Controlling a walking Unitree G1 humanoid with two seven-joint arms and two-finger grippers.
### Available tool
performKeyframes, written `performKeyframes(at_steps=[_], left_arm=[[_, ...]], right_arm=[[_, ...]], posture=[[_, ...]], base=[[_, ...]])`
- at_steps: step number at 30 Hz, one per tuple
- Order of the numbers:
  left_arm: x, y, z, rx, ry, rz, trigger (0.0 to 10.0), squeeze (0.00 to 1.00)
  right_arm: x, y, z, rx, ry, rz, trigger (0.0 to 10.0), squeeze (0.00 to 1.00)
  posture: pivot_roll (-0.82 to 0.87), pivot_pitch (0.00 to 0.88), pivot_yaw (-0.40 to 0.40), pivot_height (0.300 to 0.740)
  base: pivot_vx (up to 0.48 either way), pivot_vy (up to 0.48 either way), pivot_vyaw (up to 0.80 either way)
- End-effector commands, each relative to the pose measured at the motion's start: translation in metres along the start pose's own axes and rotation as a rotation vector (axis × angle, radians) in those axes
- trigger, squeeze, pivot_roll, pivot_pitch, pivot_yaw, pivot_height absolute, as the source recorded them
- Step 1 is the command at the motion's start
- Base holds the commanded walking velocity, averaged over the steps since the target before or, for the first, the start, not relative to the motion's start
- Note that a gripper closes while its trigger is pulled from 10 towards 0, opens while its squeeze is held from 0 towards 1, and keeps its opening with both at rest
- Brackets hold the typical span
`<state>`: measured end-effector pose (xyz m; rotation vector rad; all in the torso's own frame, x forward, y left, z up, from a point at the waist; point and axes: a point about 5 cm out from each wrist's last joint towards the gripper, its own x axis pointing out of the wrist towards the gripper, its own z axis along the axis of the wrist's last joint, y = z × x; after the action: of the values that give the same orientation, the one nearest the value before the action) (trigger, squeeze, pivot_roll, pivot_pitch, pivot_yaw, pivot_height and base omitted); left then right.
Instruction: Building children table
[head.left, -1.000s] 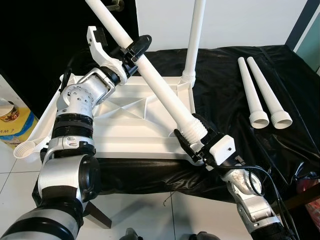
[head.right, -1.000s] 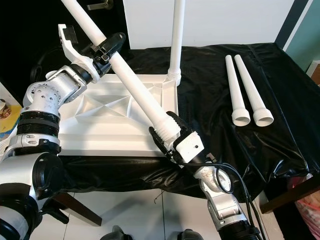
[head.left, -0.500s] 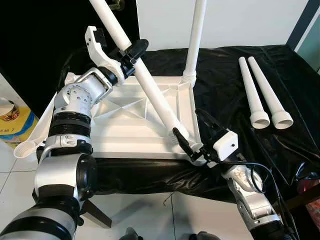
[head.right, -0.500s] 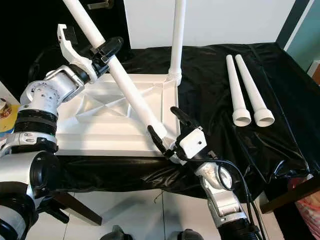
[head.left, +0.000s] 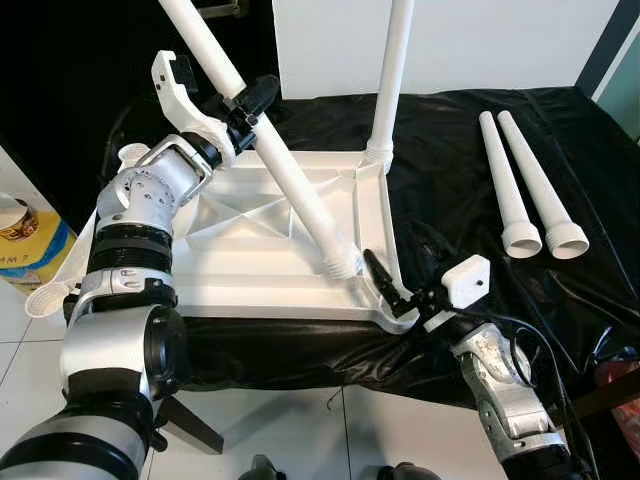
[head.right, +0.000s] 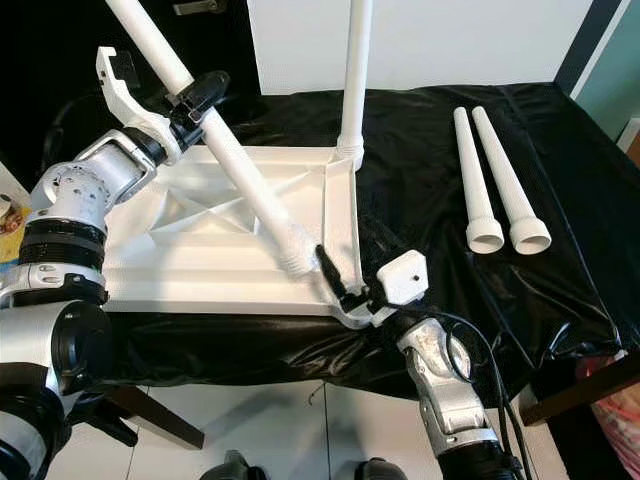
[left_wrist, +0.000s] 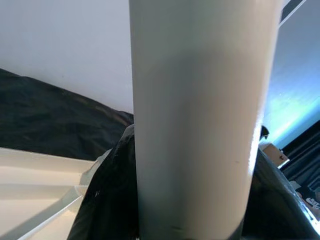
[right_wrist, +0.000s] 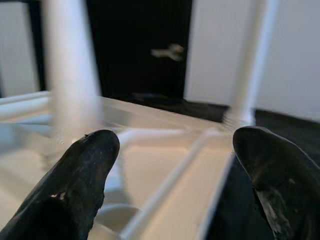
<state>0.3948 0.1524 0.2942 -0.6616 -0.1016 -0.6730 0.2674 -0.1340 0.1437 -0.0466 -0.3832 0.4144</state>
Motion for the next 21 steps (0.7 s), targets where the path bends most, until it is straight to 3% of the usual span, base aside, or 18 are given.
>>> performKeyframes(at_steps=[1,3,11,21], left_arm=[[-0.001,-0.014,0.006,0.007,-0.04,-0.205,10.0,0.0],[0.0,-0.014,0.008,0.006,-0.065,-0.203,10.0,0.0],[0.0,-0.015,0.018,0.015,-0.12,-0.198,10.0,0.0],[0.0,-0.027,0.019,0.139,-0.136,-0.229,10.0,0.0]], right_arm=[[-0.002,-0.005,-0.007,0.03,0.048,-0.057,10.0,0.0],[0.0,-0.009,-0.012,0.069,0.091,-0.103,10.0,0.0],[0.0,-0.012,-0.017,0.044,0.152,-0.107,10.0,0.0],[0.002,-0.019,-0.021,0.076,0.226,-0.155,10.0,0.0]], posture=[[-0.05,0.022,0.019,0.74],[-0.05,0.017,0.017,0.74],[-0.05,0.009,0.012,0.74],[-0.04,0.008,-0.003,0.74]], base=[[0.0,0.0,0.0],[0.0,0.0,0.0],[0.0,0.0,0.0],[0.0,0.0,0.0]])
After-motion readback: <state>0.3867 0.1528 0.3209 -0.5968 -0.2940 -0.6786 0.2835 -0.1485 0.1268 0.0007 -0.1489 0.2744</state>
